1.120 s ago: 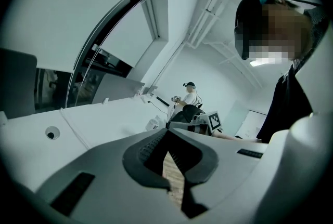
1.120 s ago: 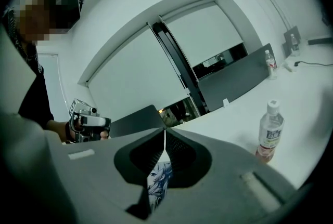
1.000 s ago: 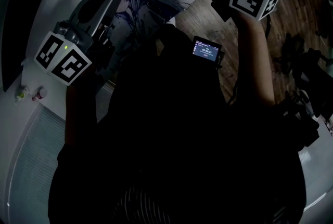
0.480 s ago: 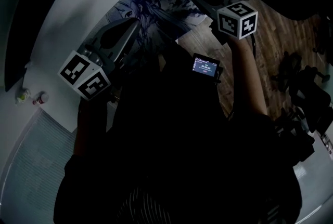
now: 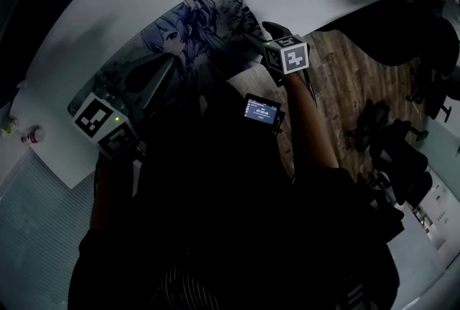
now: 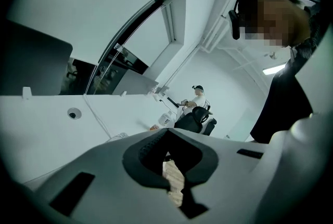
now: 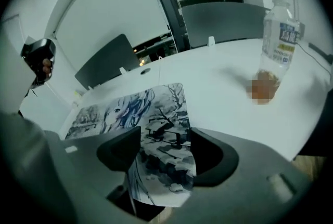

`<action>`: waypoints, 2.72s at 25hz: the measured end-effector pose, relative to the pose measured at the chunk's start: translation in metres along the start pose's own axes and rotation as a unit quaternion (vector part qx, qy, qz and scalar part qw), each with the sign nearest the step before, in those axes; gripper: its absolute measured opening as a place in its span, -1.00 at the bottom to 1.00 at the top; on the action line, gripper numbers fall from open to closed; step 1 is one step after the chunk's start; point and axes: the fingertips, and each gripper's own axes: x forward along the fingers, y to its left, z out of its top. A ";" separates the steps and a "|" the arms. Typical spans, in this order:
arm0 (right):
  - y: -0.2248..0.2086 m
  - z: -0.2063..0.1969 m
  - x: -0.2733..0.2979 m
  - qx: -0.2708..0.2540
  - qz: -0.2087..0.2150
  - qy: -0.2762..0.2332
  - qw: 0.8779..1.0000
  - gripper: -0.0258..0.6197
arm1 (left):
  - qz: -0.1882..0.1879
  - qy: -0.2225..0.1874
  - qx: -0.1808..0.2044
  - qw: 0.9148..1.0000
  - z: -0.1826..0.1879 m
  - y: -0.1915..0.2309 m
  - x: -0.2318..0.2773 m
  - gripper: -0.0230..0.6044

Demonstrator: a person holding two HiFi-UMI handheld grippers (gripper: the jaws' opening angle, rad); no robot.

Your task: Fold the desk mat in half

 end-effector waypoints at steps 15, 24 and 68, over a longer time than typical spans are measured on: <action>-0.015 -0.031 0.039 0.004 -0.077 0.104 0.992 0.04 | 0.039 -0.033 -0.034 0.998 -0.004 0.029 -0.028 -0.90; 0.003 -0.032 0.046 -0.039 -0.063 0.148 0.986 -0.76 | 0.031 -0.055 -0.023 0.998 -0.004 0.020 -0.033 -0.90; 0.117 0.052 -0.038 -0.041 0.090 0.003 0.995 -0.85 | 0.057 -0.135 -0.005 0.989 0.006 -0.019 -0.127 -0.90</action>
